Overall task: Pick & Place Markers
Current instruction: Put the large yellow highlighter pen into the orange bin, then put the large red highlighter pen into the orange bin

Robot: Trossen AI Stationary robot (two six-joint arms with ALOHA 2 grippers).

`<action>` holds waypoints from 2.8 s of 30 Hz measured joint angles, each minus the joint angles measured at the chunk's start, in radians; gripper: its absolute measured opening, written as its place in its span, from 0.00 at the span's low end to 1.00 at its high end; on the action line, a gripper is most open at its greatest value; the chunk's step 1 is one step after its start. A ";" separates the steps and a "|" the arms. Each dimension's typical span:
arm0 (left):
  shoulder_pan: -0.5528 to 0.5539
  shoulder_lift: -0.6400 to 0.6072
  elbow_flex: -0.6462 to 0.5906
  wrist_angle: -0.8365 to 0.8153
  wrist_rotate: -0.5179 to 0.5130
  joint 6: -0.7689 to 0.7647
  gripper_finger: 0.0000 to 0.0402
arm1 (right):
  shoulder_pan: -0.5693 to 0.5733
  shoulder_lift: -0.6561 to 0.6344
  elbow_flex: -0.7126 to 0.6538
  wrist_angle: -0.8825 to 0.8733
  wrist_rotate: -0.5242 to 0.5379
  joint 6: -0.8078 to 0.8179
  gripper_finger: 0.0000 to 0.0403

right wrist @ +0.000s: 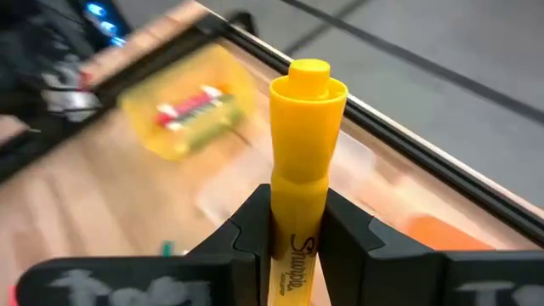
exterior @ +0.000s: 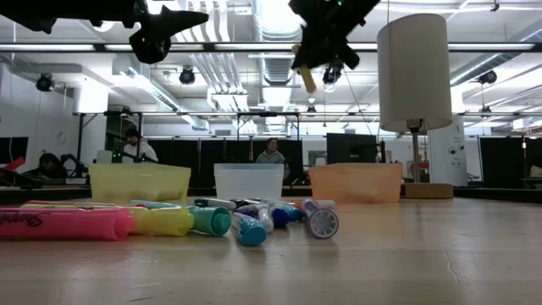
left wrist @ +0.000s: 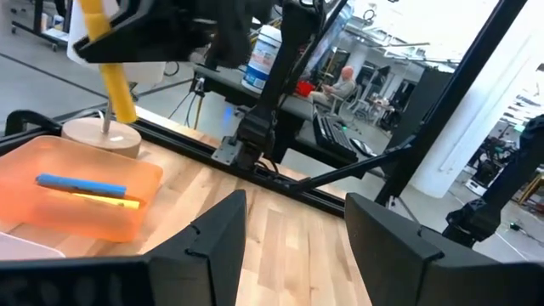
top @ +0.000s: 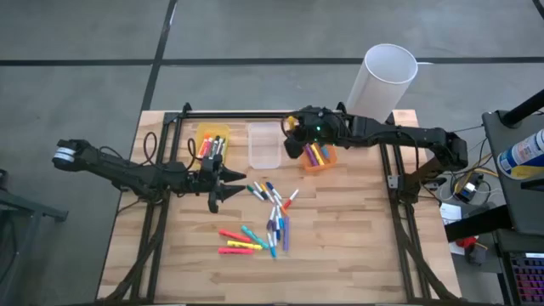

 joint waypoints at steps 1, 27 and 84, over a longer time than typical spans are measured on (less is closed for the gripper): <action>0.000 0.000 0.000 0.000 0.000 0.000 0.48 | -0.019 0.000 0.000 -0.028 -0.001 0.006 0.16; -0.002 0.000 0.000 -0.021 0.000 -0.023 0.48 | -0.224 0.229 -0.006 -0.316 -0.107 0.098 0.16; -0.181 0.002 -0.158 -0.505 0.152 -0.054 0.48 | -0.077 0.092 0.034 -0.159 -0.152 -0.015 0.37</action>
